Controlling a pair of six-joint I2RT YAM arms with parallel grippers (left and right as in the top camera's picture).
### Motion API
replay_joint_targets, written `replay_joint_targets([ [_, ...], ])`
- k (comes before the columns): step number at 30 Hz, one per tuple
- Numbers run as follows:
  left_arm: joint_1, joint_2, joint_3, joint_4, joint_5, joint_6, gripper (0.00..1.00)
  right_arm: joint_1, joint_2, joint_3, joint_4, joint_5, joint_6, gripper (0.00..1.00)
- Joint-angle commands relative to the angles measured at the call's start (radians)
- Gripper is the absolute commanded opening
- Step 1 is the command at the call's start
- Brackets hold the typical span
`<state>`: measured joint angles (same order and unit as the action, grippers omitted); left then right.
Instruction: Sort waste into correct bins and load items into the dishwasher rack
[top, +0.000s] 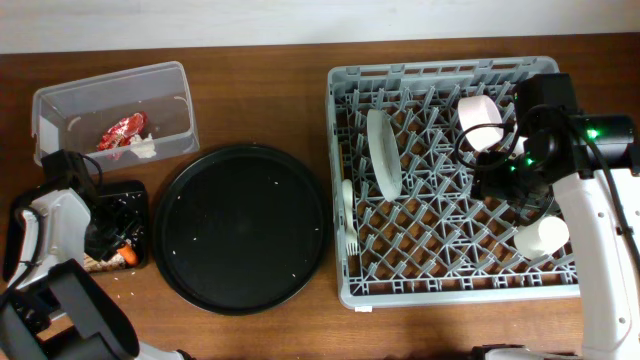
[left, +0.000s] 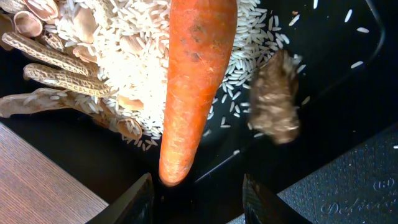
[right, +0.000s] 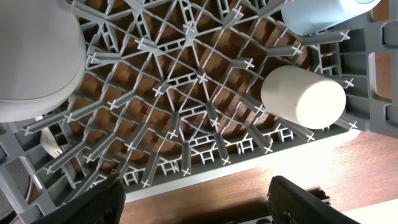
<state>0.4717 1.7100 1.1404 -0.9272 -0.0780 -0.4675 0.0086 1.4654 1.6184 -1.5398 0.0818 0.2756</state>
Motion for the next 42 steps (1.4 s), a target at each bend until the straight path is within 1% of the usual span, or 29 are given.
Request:
replay_joint_targets([
  [1, 0.002, -0.024, 0.009, -0.002, 0.011, 0.013, 0.46, -0.003, 0.002, -0.005, 0.003, 0.006, -0.007, 0.77],
  [4, -0.008, -0.024, 0.009, -0.007, 0.050, 0.014, 0.46, -0.003, 0.002, -0.005, 0.003, 0.006, -0.007, 0.77],
  [6, -0.042, -0.037, 0.010, -0.009, 0.064, 0.040, 0.46, -0.003, 0.002, -0.005, 0.003, 0.006, -0.010, 0.78],
  [8, -0.126, -0.077, 0.024, -0.010, 0.074, 0.078, 0.47, -0.003, 0.002, -0.005, 0.003, 0.004, -0.010, 0.83],
  [10, -0.205, -0.119, 0.040, -0.017, 0.090, 0.125, 0.47, -0.003, 0.002, -0.005, 0.003, -0.036, -0.046, 0.88],
  [12, -0.301, -0.164, 0.051, -0.024, 0.161, 0.238, 0.52, -0.003, 0.002, -0.005, 0.011, -0.132, -0.127, 0.91],
  [13, -0.356, -0.187, 0.053, -0.025, 0.187, 0.300, 0.61, -0.002, 0.002, -0.005, 0.019, -0.198, -0.183, 0.92],
  [14, -0.399, -0.201, 0.053, -0.028, 0.190, 0.337, 0.69, -0.002, 0.002, -0.005, 0.026, -0.248, -0.219, 0.92],
  [15, -0.453, -0.214, 0.053, -0.035, 0.187, 0.374, 0.81, -0.002, 0.002, -0.005, 0.038, -0.309, -0.258, 0.93],
  [16, -0.488, -0.218, 0.053, -0.042, 0.187, 0.398, 0.87, -0.002, 0.002, -0.005, 0.045, -0.332, -0.274, 0.94],
  [17, -0.517, -0.219, 0.056, -0.062, 0.187, 0.415, 0.99, -0.002, 0.002, -0.005, 0.055, -0.355, -0.293, 0.96],
  [19, -0.541, -0.214, 0.086, -0.163, 0.206, 0.416, 0.99, -0.002, 0.005, -0.005, 0.058, -0.359, -0.303, 1.00],
  [20, -0.535, -0.214, 0.112, -0.237, 0.225, 0.416, 0.99, -0.002, 0.007, -0.005, 0.051, -0.359, -0.304, 0.99],
  [23, -0.479, -0.216, 0.218, -0.458, 0.220, 0.416, 0.99, -0.002, 0.012, -0.005, 0.009, -0.292, -0.293, 0.99],
  [24, -0.462, -0.221, 0.240, -0.496, 0.209, 0.416, 0.99, -0.002, 0.010, -0.005, 0.002, -0.278, -0.283, 0.99],
  [26, -0.428, -0.262, 0.251, -0.517, 0.205, 0.416, 0.99, -0.002, -0.001, -0.005, -0.025, -0.237, -0.259, 0.99],
  [29, -0.411, -0.390, 0.248, -0.486, 0.205, 0.416, 0.99, -0.002, -0.067, -0.025, -0.018, -0.226, -0.239, 0.99],
  [33, -0.412, -0.634, 0.189, -0.344, 0.201, 0.416, 0.99, -0.002, -0.286, -0.167, 0.141, -0.223, -0.233, 0.99],
  [37, -0.412, -0.932, 0.031, -0.201, 0.186, 0.416, 0.99, -0.002, -0.592, -0.393, 0.345, -0.145, -0.234, 0.99],
  [39, -0.412, -1.054, -0.048, -0.158, 0.187, 0.416, 0.99, -0.002, -0.714, -0.469, 0.400, -0.103, -0.234, 0.99],
  [42, -0.412, -1.187, -0.127, -0.126, 0.187, 0.415, 0.99, -0.002, -0.836, -0.519, 0.406, -0.099, -0.234, 0.99],
])
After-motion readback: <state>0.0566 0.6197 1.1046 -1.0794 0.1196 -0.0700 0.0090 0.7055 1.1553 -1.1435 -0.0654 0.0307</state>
